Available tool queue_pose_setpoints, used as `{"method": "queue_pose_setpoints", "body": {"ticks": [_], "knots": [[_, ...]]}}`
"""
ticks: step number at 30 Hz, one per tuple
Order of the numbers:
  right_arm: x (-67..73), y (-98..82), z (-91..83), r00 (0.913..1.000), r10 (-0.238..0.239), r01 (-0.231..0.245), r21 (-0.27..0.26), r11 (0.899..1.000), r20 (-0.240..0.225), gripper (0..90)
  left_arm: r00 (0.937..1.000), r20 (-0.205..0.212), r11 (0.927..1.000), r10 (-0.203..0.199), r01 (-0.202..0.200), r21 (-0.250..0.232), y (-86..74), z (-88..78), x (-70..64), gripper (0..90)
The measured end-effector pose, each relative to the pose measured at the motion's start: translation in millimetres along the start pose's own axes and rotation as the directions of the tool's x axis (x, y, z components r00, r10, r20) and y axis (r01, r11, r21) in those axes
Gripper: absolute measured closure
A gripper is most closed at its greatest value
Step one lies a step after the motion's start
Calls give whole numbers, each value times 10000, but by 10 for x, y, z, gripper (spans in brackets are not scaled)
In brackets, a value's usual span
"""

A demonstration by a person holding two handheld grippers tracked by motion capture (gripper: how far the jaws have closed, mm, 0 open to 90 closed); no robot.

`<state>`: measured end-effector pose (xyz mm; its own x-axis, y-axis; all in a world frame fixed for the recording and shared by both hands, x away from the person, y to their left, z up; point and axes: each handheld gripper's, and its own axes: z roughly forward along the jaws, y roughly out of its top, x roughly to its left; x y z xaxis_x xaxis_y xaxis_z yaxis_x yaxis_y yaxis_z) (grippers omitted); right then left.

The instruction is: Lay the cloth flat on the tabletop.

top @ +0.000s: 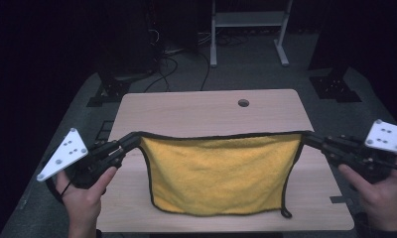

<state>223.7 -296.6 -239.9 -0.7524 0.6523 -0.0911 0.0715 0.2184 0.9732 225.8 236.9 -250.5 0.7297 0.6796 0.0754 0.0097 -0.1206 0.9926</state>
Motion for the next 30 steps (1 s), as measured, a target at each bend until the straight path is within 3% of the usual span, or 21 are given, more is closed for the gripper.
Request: {"method": "queue_pose_setpoints", "body": {"ticks": [3, 4, 5, 9, 10, 12, 13, 16, 18, 26, 30], "knots": [[-110, -131, 151, 9995, 320, -319, 410, 9986, -22, 872, 9993, -59, 9967, -365, 368, 723, -189, 164, 117, 841], [-232, -305, 321, 9976, 692, -688, 948, 9931, -8, 872, 9982, -77, 9916, -589, 594, 1145, -298, 252, 176, 841], [-232, -305, 321, 9976, 692, -688, 948, 9931, -8, 872, 9975, -79, 9876, -704, 708, 1400, -371, 304, 214, 841], [-438, -704, 660, 9888, 1488, -1474, 2022, 9682, 81, 872, 9885, -153, 9585, -1508, 1499, 2424, -788, 583, 399, 841], [-466, -773, 717, 9866, 1628, -1610, 2196, 9622, 101, 872, 9851, -183, 9480, -1709, 1694, 2695, -903, 662, 451, 841], [-544, -967, 887, 9829, 1819, -1826, 2685, 9458, 277, 872, 9819, -269, 9326, -1876, 1867, 3089, -1076, 791, 526, 841], [-565, -1023, 944, 9818, 1868, -1888, 2871, 9391, 346, 871, 9809, -292, 9283, -1925, 1917, 3185, -1123, 827, 552, 841], [-619, -1132, 1056, 9791, 1973, -2026, 3104, 9288, 489, 871, 9770, -412, 9187, -2094, 2110, 3339, -1262, 951, 647, 841], [-659, -1189, 1131, 9778, 1997, -2097, 3231, 9228, 643, 871, 9757, -523, 9168, -2127, 2178, 3348, -1314, 1027, 704, 840], [-847, -1292, 1379, 9715, 2071, -2342, 3357, 9124, 1152, 870, 9775, -1066, 9055, -1819, 2088, 3693, -1414, 1374, 930, 840], [-964, -1322, 1490, 9674, 2066, -2457, 3458, 9056, 1462, 870, 9757, -1159, 8935, -1859, 2169, 3931, -1453, 1598, 1081, 840]]}}
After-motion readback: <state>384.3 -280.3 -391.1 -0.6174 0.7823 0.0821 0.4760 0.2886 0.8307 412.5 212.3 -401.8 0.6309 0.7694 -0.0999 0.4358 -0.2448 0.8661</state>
